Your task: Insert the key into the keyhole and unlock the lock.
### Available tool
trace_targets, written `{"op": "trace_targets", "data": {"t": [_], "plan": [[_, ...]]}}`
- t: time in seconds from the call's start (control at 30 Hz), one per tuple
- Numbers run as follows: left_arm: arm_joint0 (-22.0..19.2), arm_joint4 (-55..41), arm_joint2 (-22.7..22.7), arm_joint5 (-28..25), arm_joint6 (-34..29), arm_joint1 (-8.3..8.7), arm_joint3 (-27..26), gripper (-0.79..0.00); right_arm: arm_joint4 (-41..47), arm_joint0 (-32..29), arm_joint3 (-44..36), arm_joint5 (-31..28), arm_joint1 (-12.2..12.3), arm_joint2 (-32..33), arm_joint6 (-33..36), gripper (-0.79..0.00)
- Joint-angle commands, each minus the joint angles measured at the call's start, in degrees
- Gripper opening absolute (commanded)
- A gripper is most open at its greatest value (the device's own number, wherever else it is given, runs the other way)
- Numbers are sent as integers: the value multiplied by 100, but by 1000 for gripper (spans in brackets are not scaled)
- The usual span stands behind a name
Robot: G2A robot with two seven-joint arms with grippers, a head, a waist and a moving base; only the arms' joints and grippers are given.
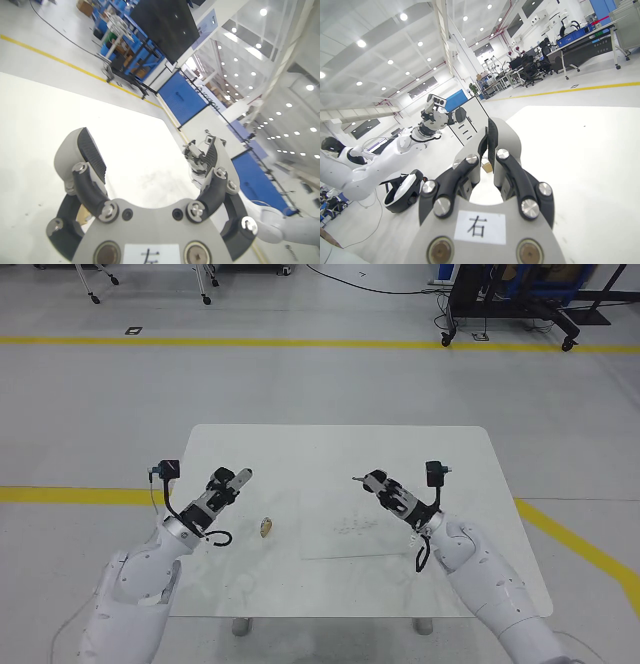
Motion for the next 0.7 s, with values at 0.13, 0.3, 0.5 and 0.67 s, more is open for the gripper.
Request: {"op": "trace_targets", "data": {"t": [0.13, 0.3, 0.5, 0.67], "plan": [[6, 7, -1, 7, 36, 0, -2, 0, -14, -2, -3, 12, 1, 3, 1, -785], [-109, -764, 404, -94, -300, -50, 391, 0, 522, -75, -276, -80, -40, -237, 231, -785], [-394, -2171, 639, -550, -1562, -45, 662, 0, 2025, 57, -593, -80, -25, -694, 1412, -785], [-484, -2468, 709, -834, -2219, -12, 816, -185, 2903, 300, -643, -80, 62, -832, 2612, -785]]}}
